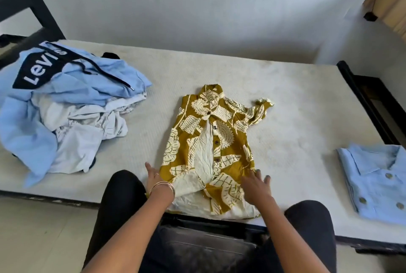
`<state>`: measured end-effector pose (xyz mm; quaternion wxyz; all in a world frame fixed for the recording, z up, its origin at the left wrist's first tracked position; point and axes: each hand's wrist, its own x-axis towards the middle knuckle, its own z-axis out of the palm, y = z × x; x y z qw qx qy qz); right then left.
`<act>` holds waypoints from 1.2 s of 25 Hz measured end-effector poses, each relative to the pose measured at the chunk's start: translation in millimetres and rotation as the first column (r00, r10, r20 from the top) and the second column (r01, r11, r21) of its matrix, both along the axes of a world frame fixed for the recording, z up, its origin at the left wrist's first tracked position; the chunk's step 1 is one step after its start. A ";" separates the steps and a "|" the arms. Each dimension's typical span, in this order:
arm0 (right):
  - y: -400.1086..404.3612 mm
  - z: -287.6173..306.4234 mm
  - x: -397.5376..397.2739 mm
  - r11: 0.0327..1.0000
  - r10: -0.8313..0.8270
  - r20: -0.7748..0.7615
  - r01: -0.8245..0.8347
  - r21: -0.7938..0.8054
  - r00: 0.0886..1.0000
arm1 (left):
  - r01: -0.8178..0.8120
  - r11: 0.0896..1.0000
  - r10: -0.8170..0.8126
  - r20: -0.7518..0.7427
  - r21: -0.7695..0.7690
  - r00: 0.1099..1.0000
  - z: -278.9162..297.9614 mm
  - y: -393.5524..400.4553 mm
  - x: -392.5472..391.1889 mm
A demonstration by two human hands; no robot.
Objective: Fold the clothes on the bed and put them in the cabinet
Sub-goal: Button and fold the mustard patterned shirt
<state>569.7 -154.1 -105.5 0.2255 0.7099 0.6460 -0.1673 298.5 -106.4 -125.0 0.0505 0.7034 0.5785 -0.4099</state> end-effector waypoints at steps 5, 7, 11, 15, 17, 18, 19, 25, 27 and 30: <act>-2.8 -29.3 -48.3 0.980 0.199 -0.264 -0.196 0.038 0.944 | -0.083 0.997 0.083 -0.082 0.006 0.993 -15.8 4.8 27.3; -5.3 -42.3 -57.4 0.968 0.237 -0.303 -0.251 -0.008 0.923 | -0.026 0.998 0.025 0.007 0.063 1.000 -5.2 0.8 50.9; 0.7 -40.8 -46.3 0.922 -0.042 -0.543 -0.176 -0.344 0.839 | 0.018 0.997 -0.049 0.415 0.079 0.908 -22.0 4.7 49.4; 5.8 -34.2 -33.5 0.941 -0.276 -0.642 0.066 -0.331 0.715 | -0.075 0.994 0.023 0.534 0.076 0.845 -30.7 -3.4 41.2; 12.4 -42.4 -35.0 0.961 -0.227 -0.676 0.272 -0.040 0.701 | 0.003 0.999 -0.027 0.560 0.044 0.828 -34.2 -5.3 38.8; 16.0 -44.8 -38.6 0.937 -0.204 -0.687 0.343 0.071 0.698 | 0.077 0.997 -0.056 0.563 -0.015 0.824 -34.9 -7.1 35.4; 19.4 -47.4 -43.3 0.913 -0.185 -0.702 0.385 0.137 0.687 | 0.110 0.986 -0.020 0.575 -0.122 0.818 -35.0 -8.6 32.1; 19.4 -67.5 -60.8 0.965 -0.164 -0.534 0.247 0.087 0.830 | -0.075 0.646 0.660 0.506 -0.760 0.554 -3.6 -20.5 34.1; 18.3 -70.3 -60.2 0.938 -0.225 -0.574 0.335 0.092 0.787 | -0.297 0.799 0.598 0.637 -0.523 0.487 -15.4 -9.2 44.1; 20.8 -70.4 -59.1 0.902 -0.255 -0.622 0.415 0.124 0.740 | -0.592 0.789 0.488 0.752 -0.162 0.444 -31.9 11.2 61.9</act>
